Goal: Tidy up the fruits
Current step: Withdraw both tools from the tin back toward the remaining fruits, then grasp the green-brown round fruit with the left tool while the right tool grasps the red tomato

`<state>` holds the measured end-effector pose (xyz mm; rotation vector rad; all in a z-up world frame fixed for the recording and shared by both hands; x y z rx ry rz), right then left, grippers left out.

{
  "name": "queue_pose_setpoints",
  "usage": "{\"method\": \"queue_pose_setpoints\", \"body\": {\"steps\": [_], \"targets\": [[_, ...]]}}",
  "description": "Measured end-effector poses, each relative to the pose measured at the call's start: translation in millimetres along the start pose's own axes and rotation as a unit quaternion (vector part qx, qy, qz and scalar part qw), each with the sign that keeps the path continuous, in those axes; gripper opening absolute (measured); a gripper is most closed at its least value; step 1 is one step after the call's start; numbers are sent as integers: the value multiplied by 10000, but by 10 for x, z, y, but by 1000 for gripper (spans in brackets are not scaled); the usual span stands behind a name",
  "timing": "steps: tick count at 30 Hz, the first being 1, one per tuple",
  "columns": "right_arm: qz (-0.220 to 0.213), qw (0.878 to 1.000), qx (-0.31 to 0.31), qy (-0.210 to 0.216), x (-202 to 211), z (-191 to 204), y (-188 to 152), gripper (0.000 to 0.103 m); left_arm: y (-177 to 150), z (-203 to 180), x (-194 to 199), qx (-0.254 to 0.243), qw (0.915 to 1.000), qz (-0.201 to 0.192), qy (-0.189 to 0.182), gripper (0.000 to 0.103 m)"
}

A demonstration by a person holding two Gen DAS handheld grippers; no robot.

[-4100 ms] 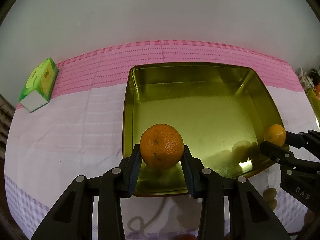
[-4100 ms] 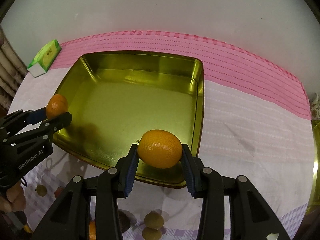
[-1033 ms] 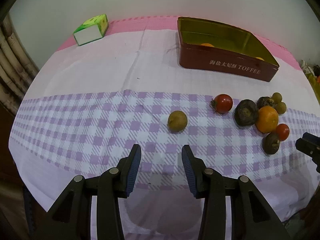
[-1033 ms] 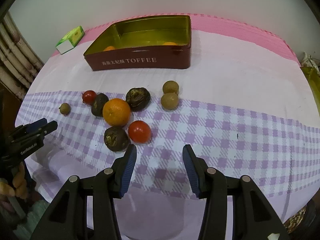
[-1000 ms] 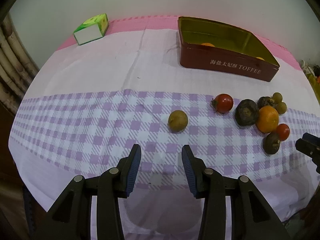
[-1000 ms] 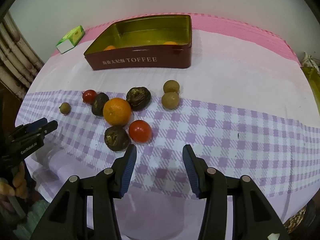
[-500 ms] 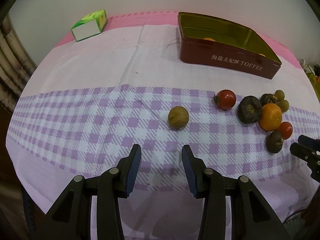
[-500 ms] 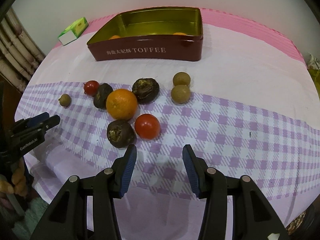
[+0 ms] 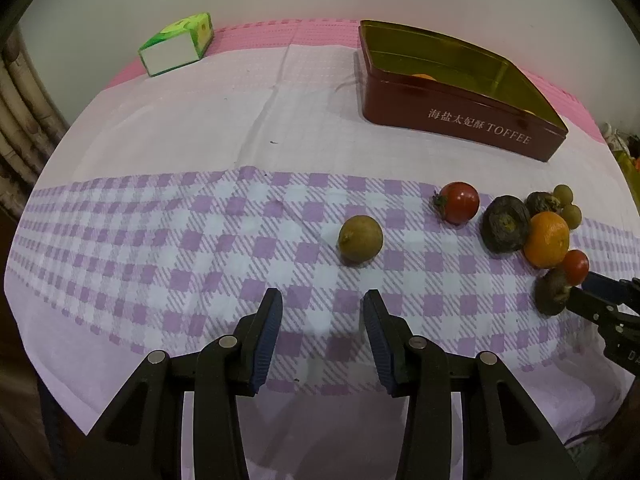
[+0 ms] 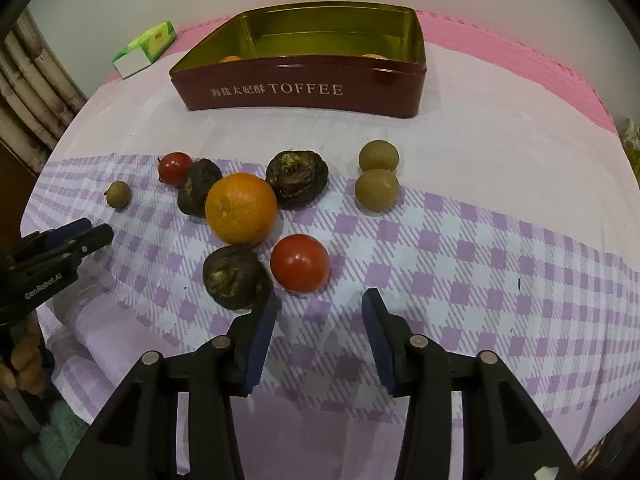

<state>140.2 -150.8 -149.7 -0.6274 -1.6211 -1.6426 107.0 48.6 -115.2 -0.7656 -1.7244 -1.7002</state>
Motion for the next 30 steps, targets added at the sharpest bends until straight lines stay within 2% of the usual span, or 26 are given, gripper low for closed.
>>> {"method": "queue_pose_setpoints", "body": {"steps": [12,17,30], "targets": [[-57,9998,196,-76,-83,80,90,37,76,-96,-115,-73,9999,-26,-74,44],[-93,9996,233,-144,-115,86,112,26,140,-140,-163,-125,9999,-50,-86,44],[-113,9998,28,-182,-75,-54,83,25,225,-185,-269,-166,9998,-33,-91,44]]}}
Point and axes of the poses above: each gripper's, at about its wrist camera, not at the fingertips, and x roughly against the way its jaws point, z to its left, y to its top, the point moved 7 cm from there along -x, roughly the way its jaws point, and after that the axes turned 15 degrees about -z, right-handed, at the moved point
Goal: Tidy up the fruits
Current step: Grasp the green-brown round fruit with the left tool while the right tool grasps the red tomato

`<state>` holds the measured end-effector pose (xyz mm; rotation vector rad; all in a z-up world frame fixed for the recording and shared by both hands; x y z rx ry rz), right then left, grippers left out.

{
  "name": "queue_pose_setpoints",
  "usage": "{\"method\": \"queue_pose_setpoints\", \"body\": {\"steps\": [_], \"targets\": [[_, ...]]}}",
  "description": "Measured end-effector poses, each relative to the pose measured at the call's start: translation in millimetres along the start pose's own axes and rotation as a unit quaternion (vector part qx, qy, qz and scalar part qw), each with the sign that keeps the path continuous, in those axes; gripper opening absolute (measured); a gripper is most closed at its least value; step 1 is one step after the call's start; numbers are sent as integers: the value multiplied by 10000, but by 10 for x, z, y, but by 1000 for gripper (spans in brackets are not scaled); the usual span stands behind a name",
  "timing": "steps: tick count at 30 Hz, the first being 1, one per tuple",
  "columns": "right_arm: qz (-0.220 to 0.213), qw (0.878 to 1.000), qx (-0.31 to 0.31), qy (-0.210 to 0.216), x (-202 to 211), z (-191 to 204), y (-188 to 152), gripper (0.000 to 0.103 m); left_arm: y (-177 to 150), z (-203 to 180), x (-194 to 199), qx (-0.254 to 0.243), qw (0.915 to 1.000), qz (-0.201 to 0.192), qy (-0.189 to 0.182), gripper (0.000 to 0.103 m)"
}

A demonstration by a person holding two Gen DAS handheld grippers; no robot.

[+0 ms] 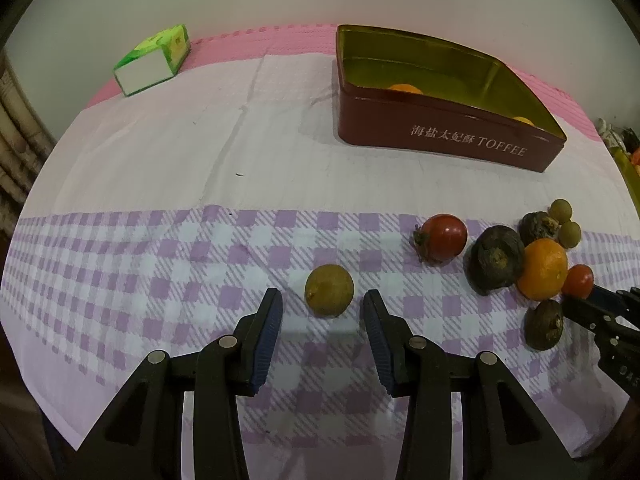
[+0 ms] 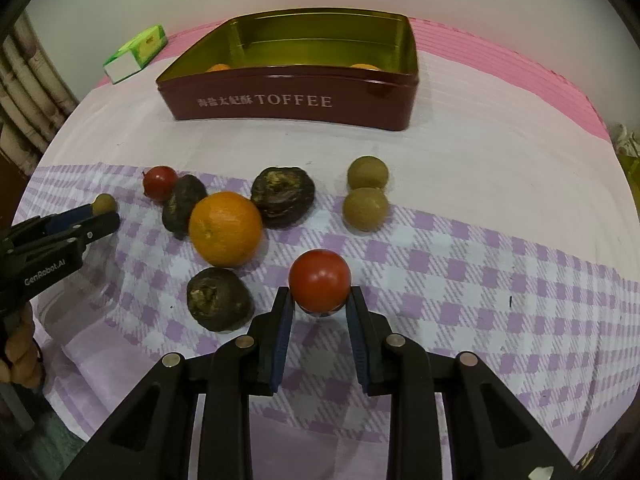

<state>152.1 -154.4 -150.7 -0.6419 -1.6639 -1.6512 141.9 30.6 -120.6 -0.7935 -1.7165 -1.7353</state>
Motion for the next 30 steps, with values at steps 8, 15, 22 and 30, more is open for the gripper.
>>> {"method": "queue_pose_setpoints", "body": {"steps": [8,15,22,30], "targets": [[0,9997,-209,-90,63,-179,-34,25,55,-27,-74,-111,9999,-89,17,44],[0,9996,-278,-97,79,-208,-40,25,57,-24,-93,-50,9999,-126,-69,42],[-9,9995,-322,-62,78,-212,-25,26,59,-2,-64,-76,9998,-180,-65,30],[-10,9994,-329,-64,86,-217,-26,26,36,-47,-26,-141,9996,-225,-12,25]]}}
Point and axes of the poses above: each gripper's, at about its wrist camera, not at the fingertips, and x roughly against the way its jaws point, z to its left, y to its top, the point moved 7 cm from there along -x, roughly the way its jaws point, and after that the axes turned 15 degrees about -z, right-handed, at the moved point
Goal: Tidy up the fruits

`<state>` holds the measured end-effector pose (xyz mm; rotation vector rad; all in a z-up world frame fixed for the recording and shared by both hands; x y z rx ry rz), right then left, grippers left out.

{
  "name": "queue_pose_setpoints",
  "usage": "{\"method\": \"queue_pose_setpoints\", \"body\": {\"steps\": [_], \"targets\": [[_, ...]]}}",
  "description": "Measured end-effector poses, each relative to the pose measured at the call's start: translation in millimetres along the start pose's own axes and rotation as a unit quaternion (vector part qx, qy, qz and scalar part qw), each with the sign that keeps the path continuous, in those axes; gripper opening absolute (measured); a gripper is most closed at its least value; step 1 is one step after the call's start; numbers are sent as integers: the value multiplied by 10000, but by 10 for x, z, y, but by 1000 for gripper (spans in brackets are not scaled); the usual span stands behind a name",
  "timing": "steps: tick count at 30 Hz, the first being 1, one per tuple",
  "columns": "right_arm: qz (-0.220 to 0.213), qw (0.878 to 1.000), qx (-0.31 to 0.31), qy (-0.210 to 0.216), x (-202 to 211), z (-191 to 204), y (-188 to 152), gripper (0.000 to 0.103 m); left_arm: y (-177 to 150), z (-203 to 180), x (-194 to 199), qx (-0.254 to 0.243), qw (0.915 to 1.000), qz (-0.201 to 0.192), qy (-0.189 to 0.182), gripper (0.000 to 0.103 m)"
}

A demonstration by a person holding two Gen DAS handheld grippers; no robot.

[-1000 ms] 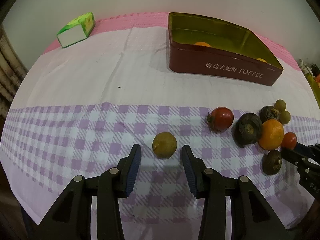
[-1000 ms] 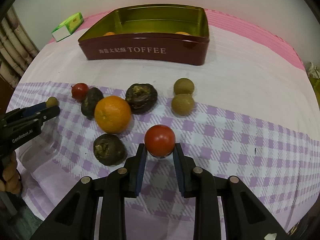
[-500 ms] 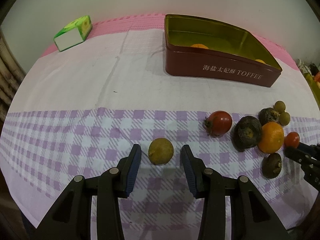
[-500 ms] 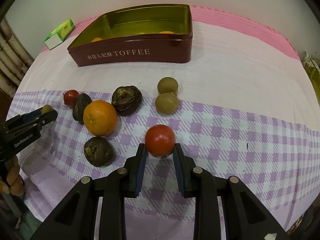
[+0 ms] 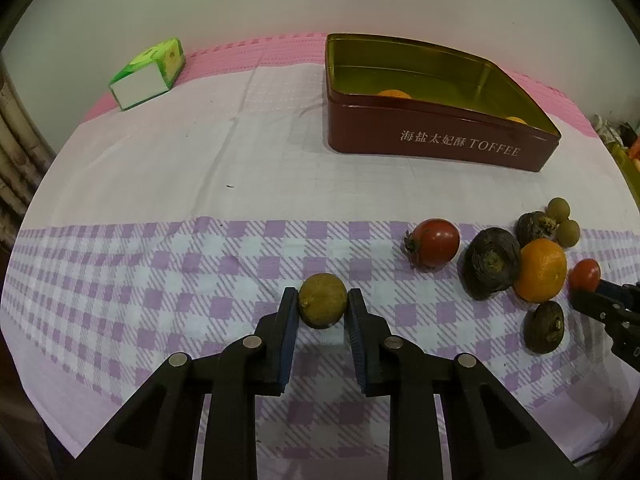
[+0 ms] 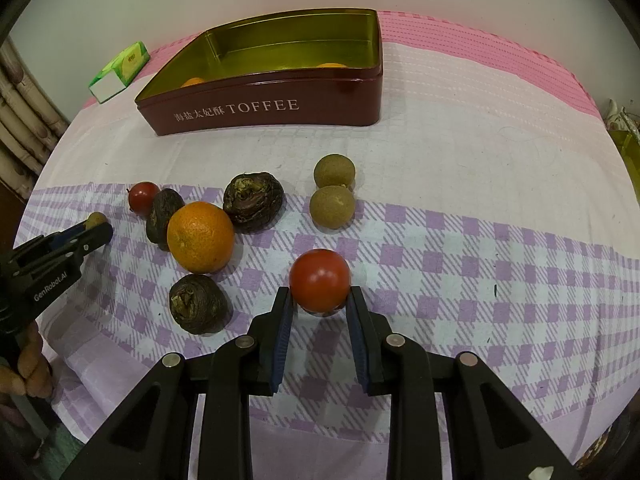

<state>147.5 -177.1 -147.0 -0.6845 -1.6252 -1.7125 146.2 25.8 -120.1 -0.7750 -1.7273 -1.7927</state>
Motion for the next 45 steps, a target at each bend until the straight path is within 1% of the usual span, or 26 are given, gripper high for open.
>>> {"method": "queue_pose_setpoints", "body": {"steps": [9,24,37,39,42,45], "targets": [[2,10000,13,-1,-2,-2,0,25,-10,-34,27,87,9999,45,-87,25],[37,10000,-52,34,13,5,-6,25,-4,-126,73,95,9997,58,-219,25],[-41,9999,-92,13,114,-17,81,23,101,-187,104,70,9996,-26,-281,25],[-51,9999,-103,14,122,-19,107,22,122,-197,101,71,9995,-36,-304,25],[-80,9999,-102,32,144,-9,167,16,158,-191,79,48,9995,-57,-315,25],[-125,9999,-83,33,151,-18,223,16,188,-192,52,15,9995,-66,-321,25]]}}
Point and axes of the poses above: each gripper's, at about its wrist camera, not at the fingertips, and x roughly against the way its jaws point, z to its left, y to its top, the point moved 7 cm from there along -x, roughly the way its jaws point, and after that the axes turned 15 degrees about -z, right-handed, at the moved point
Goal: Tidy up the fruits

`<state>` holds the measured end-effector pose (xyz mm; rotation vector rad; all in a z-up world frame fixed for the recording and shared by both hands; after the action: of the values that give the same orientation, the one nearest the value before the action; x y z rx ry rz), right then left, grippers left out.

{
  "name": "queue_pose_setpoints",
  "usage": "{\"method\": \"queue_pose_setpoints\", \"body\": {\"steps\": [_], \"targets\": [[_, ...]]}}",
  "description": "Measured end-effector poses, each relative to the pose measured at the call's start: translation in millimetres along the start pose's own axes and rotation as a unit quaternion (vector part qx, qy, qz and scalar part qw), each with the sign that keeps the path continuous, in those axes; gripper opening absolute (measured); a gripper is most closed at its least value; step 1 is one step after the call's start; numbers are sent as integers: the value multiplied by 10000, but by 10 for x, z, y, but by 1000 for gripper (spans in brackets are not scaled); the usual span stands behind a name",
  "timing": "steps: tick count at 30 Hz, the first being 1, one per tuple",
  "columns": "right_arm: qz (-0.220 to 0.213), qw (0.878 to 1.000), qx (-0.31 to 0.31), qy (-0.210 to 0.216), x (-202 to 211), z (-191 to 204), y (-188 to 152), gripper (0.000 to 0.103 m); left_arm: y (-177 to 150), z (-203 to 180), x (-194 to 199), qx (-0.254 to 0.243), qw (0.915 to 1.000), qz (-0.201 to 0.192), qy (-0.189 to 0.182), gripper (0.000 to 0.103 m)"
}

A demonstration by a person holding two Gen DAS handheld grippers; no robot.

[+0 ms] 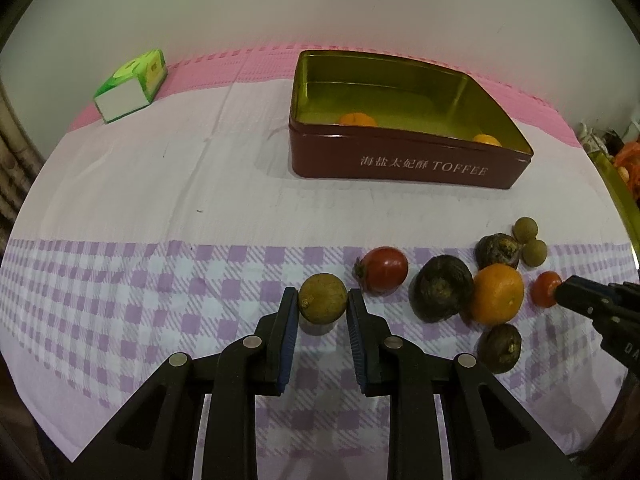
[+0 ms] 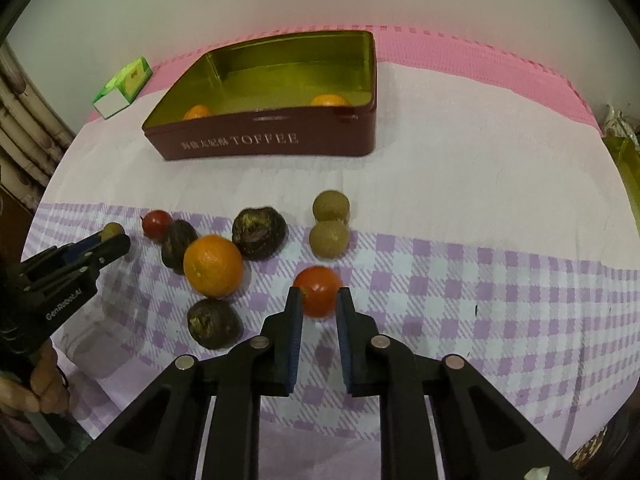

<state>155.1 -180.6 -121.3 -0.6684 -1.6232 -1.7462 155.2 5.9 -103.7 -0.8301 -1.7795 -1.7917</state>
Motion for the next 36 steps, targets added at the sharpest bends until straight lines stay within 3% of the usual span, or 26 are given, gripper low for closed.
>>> {"method": "queue_pose_setpoints", "body": {"steps": [11,23,36], "targets": [[100,9997,37,232,-85,96,-74,24,-100,23,-72,71,9999,122,-25,25],[167,9996,93,212,-223,148,-42,28,-106,36,-94,146,9998,161,-9,25],[196,9996,164,132,-291,171,-63,26,-112,41,-119,138,9997,194,-14,25]]}}
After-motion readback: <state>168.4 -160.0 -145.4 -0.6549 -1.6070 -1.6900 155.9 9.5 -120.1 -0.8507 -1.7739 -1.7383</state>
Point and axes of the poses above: each gripper's, at about its wrist camera, not at the fingertips, and x roughly against the way its jaws point, z to its left, y to its top, the point moved 7 cm from there along -x, roughly the way its jaws point, and after that the axes turned 15 degrees about -z, right-handed, at the moved point
